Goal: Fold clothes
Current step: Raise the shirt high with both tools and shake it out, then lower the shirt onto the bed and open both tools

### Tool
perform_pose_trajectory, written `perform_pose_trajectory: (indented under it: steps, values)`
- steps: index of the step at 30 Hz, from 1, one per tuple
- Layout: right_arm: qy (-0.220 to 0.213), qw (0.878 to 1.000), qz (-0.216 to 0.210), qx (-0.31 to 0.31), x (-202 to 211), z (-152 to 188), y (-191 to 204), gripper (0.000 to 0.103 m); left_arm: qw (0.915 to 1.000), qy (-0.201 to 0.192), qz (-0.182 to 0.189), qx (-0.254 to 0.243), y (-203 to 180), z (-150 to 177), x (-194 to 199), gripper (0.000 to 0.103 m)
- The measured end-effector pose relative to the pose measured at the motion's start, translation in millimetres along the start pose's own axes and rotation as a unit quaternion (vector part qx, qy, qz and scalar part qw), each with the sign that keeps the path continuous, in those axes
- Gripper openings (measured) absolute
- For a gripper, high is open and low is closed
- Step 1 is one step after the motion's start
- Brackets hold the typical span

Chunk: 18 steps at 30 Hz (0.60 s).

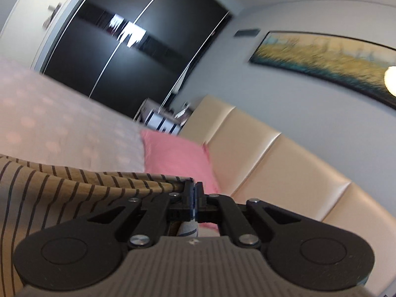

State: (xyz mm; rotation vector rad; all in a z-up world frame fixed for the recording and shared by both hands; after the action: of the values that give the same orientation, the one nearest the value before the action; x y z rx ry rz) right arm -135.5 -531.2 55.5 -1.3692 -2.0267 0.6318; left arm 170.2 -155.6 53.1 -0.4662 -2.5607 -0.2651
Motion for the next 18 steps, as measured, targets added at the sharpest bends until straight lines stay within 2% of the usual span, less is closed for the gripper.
perform_pose_trajectory:
  steps: [5, 10, 18]
  values:
    - [0.055, 0.998, -0.027, 0.027, -72, 14, 58, 0.001, 0.9986, 0.048, -0.009, -0.018, -26, 25, -73, 0.000]
    - [0.075, 0.995, -0.036, 0.059, -117, 22, 100, 0.001, 0.9963, 0.075, -0.022, -0.036, -39, 47, -125, 0.000]
    - [0.110, 0.988, -0.054, 0.094, -155, 52, 145, 0.001, 0.9905, 0.120, -0.034, -0.057, -50, 83, -186, 0.000]
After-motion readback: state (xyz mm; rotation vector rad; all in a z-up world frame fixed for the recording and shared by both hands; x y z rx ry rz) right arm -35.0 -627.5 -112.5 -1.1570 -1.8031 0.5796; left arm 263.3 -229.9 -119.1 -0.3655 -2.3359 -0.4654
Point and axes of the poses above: each gripper's, at about its wrist camera, not at the fingertips, and x roughly against the way its jaws point, y to its left, z to its underside, the point moved 5 cm from there along -x, roughly the way its jaws point, and after that the axes turned 9 degrees about x, right-handed, at the moved point
